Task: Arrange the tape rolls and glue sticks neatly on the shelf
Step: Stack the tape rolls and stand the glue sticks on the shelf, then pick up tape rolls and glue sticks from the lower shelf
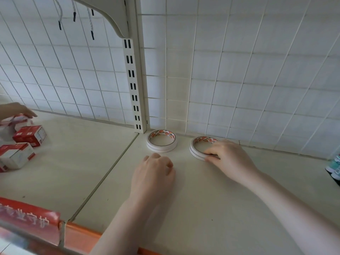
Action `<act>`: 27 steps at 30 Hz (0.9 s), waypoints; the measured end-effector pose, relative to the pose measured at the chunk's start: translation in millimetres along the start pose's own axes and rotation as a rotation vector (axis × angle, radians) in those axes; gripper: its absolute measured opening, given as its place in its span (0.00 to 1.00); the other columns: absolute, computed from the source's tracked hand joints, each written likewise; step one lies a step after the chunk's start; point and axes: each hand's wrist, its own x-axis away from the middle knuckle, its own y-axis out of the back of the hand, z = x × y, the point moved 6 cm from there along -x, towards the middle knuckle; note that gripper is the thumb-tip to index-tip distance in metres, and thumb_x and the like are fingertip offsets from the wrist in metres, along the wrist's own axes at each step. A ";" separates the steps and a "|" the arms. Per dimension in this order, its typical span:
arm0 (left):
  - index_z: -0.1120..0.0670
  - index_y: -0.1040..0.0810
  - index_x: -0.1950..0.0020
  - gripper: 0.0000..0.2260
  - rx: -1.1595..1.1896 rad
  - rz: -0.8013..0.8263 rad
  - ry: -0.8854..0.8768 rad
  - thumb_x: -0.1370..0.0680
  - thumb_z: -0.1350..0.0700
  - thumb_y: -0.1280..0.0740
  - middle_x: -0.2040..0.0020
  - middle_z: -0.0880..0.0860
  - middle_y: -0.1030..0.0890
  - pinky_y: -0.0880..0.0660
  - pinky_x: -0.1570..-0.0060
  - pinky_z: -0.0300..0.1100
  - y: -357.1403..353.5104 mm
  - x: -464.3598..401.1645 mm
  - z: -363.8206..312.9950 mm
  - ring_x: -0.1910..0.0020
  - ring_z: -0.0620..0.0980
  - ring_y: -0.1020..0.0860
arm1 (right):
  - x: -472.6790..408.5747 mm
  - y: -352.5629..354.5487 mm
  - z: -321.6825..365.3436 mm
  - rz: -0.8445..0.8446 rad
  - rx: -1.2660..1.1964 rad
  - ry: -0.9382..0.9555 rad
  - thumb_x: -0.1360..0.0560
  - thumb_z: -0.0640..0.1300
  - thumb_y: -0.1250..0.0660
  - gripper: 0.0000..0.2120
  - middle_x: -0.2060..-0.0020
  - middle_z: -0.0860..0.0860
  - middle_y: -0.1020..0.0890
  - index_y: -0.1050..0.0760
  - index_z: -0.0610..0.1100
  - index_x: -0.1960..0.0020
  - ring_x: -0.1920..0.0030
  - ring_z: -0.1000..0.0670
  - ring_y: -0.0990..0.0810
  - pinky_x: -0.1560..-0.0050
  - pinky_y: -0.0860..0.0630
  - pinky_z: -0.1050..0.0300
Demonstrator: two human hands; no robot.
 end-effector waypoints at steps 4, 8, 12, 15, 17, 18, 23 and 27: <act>0.47 0.21 0.47 0.10 0.007 0.002 -0.010 0.23 0.51 0.40 0.48 0.46 0.24 0.32 0.55 0.39 0.1 0.1 -1.5 0.46 0.48 0.29 | -0.4 -1.9 -0.5 -0.001 -0.005 0.002 0.25 0.46 0.35 0.11 0.67 0.49 0.25 0.26 0.43 0.63 0.59 0.48 0.29 0.61 0.32 0.58; 0.46 0.21 0.47 0.10 0.002 -0.004 -0.009 0.23 0.50 0.40 0.49 0.45 0.24 0.33 0.56 0.39 0.1 0.6 -1.4 0.46 0.47 0.29 | -1.3 -2.5 -2.7 -0.005 -0.016 0.019 0.24 0.46 0.35 0.11 0.69 0.45 0.24 0.23 0.41 0.62 0.61 0.44 0.27 0.57 0.40 0.75; 0.46 0.21 0.48 0.09 0.007 -0.008 -0.007 0.23 0.51 0.40 0.49 0.45 0.24 0.33 0.57 0.39 -0.5 0.3 -1.5 0.47 0.47 0.29 | -1.3 -3.5 -2.1 -0.033 -0.046 0.055 0.25 0.48 0.34 0.11 0.68 0.46 0.22 0.21 0.41 0.59 0.61 0.46 0.27 0.58 0.31 0.59; 0.47 0.21 0.48 0.09 0.007 -0.009 -0.011 0.23 0.51 0.40 0.50 0.46 0.24 0.32 0.56 0.39 -0.7 0.6 -1.6 0.47 0.47 0.29 | 0.2 -3.4 -2.9 -0.053 -0.072 0.067 0.25 0.48 0.33 0.10 0.67 0.47 0.22 0.21 0.41 0.58 0.60 0.47 0.28 0.57 0.29 0.51; 0.47 0.20 0.48 0.09 0.007 -0.010 -0.012 0.23 0.52 0.40 0.50 0.46 0.24 0.32 0.56 0.39 -0.9 0.9 -1.2 0.48 0.48 0.29 | 1.1 -3.0 -3.4 -0.069 -0.081 0.066 0.25 0.48 0.33 0.10 0.67 0.47 0.22 0.21 0.41 0.58 0.60 0.48 0.28 0.57 0.30 0.51; 0.47 0.20 0.49 0.10 0.006 -0.012 -0.013 0.23 0.52 0.40 0.50 0.46 0.24 0.32 0.56 0.40 -0.8 1.0 -1.2 0.48 0.48 0.29 | 1.5 -3.7 -4.2 -0.074 -0.088 0.065 0.25 0.48 0.33 0.10 0.66 0.47 0.22 0.21 0.41 0.58 0.60 0.48 0.28 0.57 0.30 0.51; 0.46 0.21 0.48 0.09 0.011 -0.005 -0.013 0.23 0.51 0.40 0.50 0.46 0.24 0.29 0.54 0.41 -0.8 -0.6 -1.3 0.48 0.48 0.29 | 4.0 -3.3 -8.2 -0.068 -0.122 0.053 0.27 0.52 0.32 0.13 0.62 0.48 0.21 0.19 0.42 0.55 0.57 0.48 0.26 0.55 0.30 0.53; 0.47 0.21 0.48 0.09 0.015 -0.006 -0.019 0.23 0.52 0.40 0.49 0.46 0.24 0.29 0.54 0.41 -2.1 0.4 -0.4 0.47 0.48 0.29 | 13.4 27.8 -22.6 -0.192 -0.125 0.009 0.25 0.47 0.33 0.09 0.57 0.48 0.18 0.18 0.44 0.49 0.53 0.45 0.23 0.55 0.33 0.57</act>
